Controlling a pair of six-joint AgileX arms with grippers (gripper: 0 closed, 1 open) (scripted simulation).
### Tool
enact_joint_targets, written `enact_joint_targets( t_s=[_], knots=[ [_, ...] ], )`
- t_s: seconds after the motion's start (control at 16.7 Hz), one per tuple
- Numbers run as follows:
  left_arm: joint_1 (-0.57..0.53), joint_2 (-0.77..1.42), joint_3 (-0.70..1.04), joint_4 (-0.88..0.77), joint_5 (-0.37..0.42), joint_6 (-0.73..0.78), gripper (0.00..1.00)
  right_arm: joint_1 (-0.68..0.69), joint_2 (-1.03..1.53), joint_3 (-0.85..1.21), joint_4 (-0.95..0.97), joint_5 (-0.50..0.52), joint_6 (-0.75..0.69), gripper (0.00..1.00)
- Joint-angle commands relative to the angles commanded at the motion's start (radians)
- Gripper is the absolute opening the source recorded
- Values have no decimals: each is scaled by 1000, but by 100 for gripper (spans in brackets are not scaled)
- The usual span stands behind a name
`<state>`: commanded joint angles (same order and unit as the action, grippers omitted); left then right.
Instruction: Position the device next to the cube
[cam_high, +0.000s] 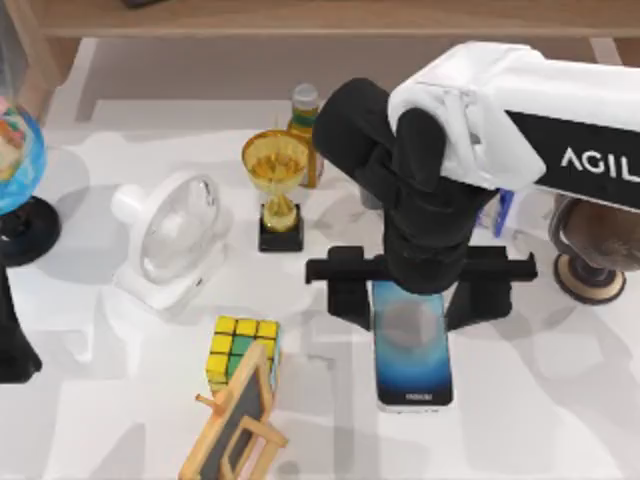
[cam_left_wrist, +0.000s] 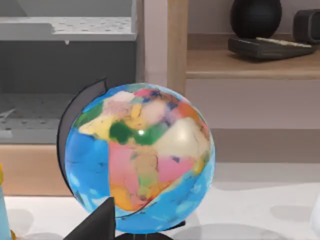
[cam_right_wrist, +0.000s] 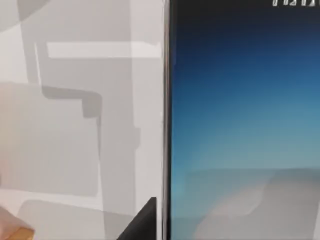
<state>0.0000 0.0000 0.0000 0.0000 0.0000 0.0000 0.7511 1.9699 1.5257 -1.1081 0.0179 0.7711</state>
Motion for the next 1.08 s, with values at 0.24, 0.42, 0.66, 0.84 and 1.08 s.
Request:
enact_joint_targets(
  t_s=[0.24, 0.42, 0.66, 0.84, 1.08],
  knots=[
    [0, 0, 0, 0, 0, 0, 100, 1, -3, -4, 17, -1, 0, 0],
    [0, 0, 0, 0, 0, 0, 100, 3, -6, -9, 39, -2, 0, 0],
    [0, 0, 0, 0, 0, 0, 100, 6, -7, -21, 76, -2, 0, 0],
    [0, 0, 0, 0, 0, 0, 100, 7, -6, -35, 108, -3, 1, 0],
    [0, 0, 0, 0, 0, 0, 100, 8, 2, -61, 149, -2, 1, 0]
  ],
)
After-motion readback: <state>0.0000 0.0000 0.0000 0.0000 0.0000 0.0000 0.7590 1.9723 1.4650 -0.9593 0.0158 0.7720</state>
